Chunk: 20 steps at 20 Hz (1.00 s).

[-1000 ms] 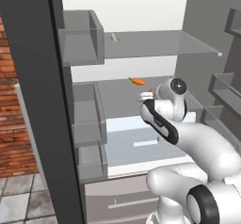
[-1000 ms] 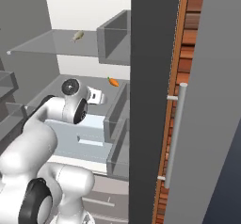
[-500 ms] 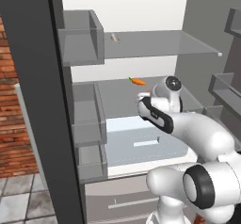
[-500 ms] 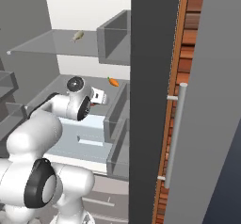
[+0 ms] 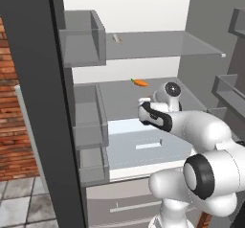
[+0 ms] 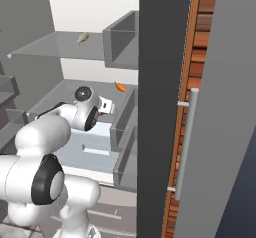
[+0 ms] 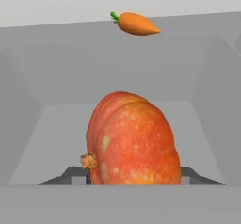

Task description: Transport the steak and squash to the fridge. Place the steak on the rack containing meat and place the squash on the rack containing the vegetable, ensuring meats and vegetables are on different racks.

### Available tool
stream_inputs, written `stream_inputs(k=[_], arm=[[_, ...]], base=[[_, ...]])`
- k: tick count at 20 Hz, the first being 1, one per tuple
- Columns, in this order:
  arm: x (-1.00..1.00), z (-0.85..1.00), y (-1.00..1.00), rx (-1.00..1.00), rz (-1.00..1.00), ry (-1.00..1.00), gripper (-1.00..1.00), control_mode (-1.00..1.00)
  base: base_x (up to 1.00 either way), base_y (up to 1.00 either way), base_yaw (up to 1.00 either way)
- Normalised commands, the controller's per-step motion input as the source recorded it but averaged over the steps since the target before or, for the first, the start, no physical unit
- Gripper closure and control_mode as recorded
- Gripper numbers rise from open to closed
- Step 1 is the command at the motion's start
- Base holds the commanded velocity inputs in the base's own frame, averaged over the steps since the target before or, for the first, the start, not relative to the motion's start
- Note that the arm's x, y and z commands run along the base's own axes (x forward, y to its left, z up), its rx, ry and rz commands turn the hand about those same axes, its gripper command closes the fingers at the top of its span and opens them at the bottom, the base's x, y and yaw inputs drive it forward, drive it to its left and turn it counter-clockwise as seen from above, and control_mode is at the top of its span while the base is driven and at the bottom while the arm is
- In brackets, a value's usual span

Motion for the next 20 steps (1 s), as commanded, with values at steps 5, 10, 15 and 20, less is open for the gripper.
stream_inputs(k=[5, 10, 15, 20], arm=[[0.25, -0.21, 0.0, 0.0, 0.0, 0.01, 1.0, -1.0], [0.32, -0.1, 0.0, 0.0, 0.0, 0.09, 1.0, -1.0], [0.26, -0.06, 0.0, 0.0, 0.0, 0.05, 1.0, -1.0], [0.2, -0.22, 0.0, 0.0, 0.0, 0.04, 1.0, -1.0]], base=[[0.0, 0.0, 0.0], [0.0, 0.0, 0.0], [0.0, 0.0, 0.0], [0.0, 0.0, 0.0]])
